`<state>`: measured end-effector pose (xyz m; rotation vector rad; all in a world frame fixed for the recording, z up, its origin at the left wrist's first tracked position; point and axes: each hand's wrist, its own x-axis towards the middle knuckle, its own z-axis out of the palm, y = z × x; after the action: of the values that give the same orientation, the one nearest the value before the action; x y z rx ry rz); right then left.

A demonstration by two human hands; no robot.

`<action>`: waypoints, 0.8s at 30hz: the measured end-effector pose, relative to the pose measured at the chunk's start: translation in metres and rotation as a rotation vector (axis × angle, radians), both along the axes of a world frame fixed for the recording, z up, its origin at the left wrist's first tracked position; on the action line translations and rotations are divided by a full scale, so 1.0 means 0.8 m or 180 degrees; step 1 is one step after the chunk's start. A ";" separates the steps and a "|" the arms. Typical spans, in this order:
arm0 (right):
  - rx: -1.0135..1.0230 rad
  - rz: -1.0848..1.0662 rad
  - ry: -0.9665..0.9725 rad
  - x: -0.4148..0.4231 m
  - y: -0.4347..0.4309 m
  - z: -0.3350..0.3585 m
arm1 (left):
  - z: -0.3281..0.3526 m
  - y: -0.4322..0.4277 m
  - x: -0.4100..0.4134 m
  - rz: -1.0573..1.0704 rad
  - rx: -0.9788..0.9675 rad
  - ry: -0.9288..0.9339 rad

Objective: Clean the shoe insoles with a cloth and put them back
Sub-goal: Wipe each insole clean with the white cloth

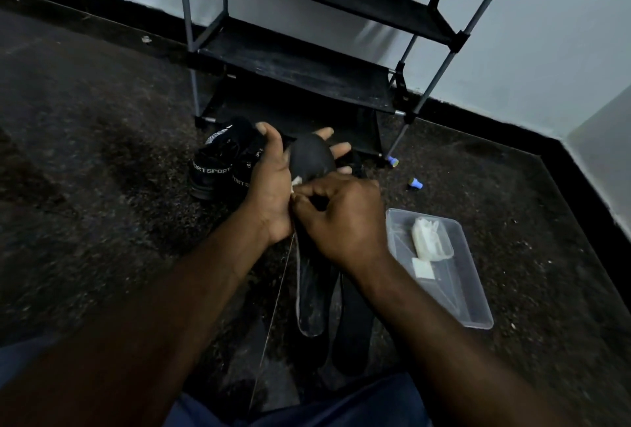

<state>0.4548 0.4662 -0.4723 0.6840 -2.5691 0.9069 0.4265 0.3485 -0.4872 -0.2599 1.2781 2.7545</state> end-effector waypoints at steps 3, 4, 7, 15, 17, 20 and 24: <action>0.0291 -0.0448 0.0283 -0.015 -0.004 0.013 | 0.002 0.014 0.005 0.0029 -0.0165 -0.0079; 0.0308 -0.0589 0.0298 -0.023 -0.006 0.017 | 0.003 0.018 0.007 0.0064 -0.0280 -0.0110; 0.0245 -0.0757 0.0069 -0.041 -0.009 0.024 | 0.003 0.023 0.016 0.0196 -0.0432 -0.0298; -0.0213 -0.0067 -0.0245 -0.003 0.010 -0.011 | -0.008 0.010 0.002 0.0055 -0.0253 -0.0117; -0.0123 -0.0044 -0.0116 0.002 0.015 -0.014 | -0.009 0.012 0.002 -0.0016 -0.0226 -0.0134; 0.0466 -0.0377 0.0359 -0.009 0.017 -0.006 | -0.009 0.021 0.005 0.0051 -0.0342 -0.0205; 0.0908 -0.0813 0.0641 -0.046 0.017 0.015 | -0.007 0.033 0.015 0.0125 -0.0657 -0.0386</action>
<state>0.4180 0.4799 -0.4603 0.4757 -2.5484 0.3752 0.4387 0.3750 -0.4925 -0.4650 1.5397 2.5921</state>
